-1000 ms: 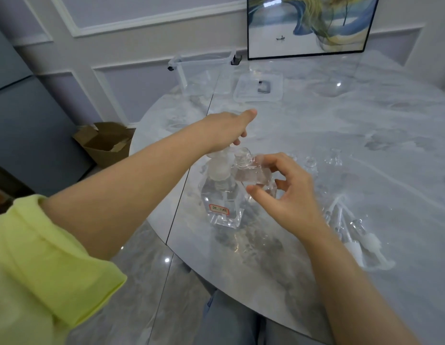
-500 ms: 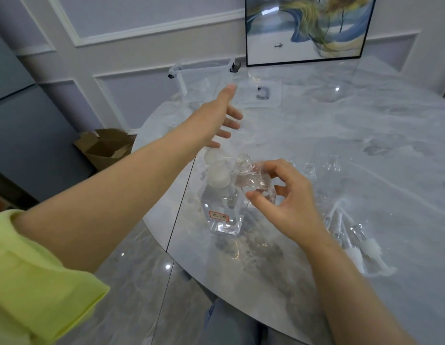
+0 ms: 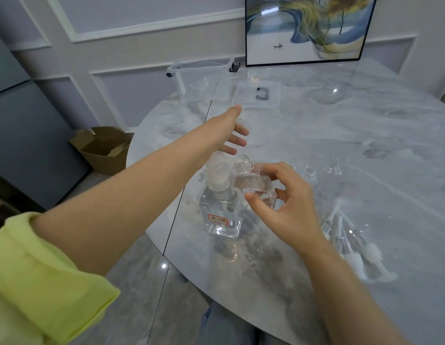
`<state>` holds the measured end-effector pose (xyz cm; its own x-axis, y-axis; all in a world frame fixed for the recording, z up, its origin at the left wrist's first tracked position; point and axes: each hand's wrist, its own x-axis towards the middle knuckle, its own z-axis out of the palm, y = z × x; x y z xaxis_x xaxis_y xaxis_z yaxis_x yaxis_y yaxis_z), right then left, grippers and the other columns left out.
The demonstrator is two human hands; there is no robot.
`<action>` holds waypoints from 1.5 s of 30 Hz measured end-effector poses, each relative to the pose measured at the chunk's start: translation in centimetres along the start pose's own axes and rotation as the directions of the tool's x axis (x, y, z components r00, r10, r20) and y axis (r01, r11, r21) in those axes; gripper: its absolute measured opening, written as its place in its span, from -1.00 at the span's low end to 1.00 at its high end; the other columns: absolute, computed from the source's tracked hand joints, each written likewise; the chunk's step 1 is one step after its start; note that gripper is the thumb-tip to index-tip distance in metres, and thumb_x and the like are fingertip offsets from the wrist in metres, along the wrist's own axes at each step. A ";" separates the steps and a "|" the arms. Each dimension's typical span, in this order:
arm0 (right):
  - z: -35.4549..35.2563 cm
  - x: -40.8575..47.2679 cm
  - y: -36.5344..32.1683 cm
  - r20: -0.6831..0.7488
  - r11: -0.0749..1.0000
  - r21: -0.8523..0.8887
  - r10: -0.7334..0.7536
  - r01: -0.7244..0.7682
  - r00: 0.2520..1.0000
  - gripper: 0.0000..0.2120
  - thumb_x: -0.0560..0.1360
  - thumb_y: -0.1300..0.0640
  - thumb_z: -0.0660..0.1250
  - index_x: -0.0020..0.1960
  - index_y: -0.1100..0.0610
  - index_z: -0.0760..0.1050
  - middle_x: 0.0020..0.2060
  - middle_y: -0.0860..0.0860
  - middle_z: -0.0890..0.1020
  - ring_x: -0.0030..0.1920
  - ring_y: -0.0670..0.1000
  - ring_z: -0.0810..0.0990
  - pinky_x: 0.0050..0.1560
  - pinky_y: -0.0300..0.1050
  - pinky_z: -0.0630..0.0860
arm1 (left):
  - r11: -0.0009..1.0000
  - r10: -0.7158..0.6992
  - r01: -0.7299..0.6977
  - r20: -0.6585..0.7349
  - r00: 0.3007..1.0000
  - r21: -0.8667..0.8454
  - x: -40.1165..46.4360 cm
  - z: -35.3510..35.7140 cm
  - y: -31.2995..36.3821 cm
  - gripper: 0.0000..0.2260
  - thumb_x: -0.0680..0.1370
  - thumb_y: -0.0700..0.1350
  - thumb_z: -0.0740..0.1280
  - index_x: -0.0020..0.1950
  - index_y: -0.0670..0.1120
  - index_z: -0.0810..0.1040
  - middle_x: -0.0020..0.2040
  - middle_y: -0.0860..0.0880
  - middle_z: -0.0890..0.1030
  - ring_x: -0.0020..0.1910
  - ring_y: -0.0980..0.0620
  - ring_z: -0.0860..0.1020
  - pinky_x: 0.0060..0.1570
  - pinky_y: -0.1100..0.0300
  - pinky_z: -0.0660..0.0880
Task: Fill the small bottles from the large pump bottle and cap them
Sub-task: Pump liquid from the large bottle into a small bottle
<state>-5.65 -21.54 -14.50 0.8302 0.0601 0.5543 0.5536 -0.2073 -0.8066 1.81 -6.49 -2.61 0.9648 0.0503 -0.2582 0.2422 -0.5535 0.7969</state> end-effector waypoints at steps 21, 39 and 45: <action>0.2 0.0 0.6 0.001 0.999 0.007 0.047 -0.047 0.999 -0.67 0.37 0.12 0.48 0.13 0.07 0.60 0.00 -0.13 0.64 0.05 0.01 0.63 -0.09 0.20 0.62 | 0.985 0.107 -0.095 -0.080 0.991 0.144 1.3 0.6 -1.3 -0.56 0.70 0.19 0.00 0.17 -0.01 0.59 0.02 0.04 0.69 0.07 0.01 0.64 -0.06 0.12 0.46; 0.0 0.0 0.7 -0.006 0.999 0.009 0.041 -0.041 0.999 -0.69 0.37 0.09 0.46 0.11 0.05 0.60 0.00 -0.16 0.63 0.04 0.00 0.63 -0.12 0.20 0.63 | 0.969 0.129 -0.110 -0.072 0.989 0.220 1.5 0.6 -0.8 -0.55 0.70 0.18 -0.03 0.28 -0.02 0.55 0.06 0.03 0.67 0.17 -0.04 0.57 0.16 0.03 0.46; 0.0 0.0 0.4 -0.005 0.999 0.012 0.033 -0.033 0.999 -0.69 0.36 0.14 0.48 0.10 0.05 0.60 -0.01 -0.20 0.63 0.05 -0.02 0.62 -0.10 0.14 0.63 | 0.957 0.105 -0.088 -0.047 0.993 0.276 1.5 0.5 -0.7 -0.53 0.70 0.20 -0.03 0.30 -0.01 0.54 0.09 0.02 0.67 0.13 -0.02 0.60 0.05 0.07 0.43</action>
<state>-5.44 -21.60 -14.89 0.8478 0.0486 0.5282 0.5265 -0.1977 -0.8269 3.06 -6.39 -3.86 0.9886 0.0314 -0.1474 0.1189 -0.7636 0.6346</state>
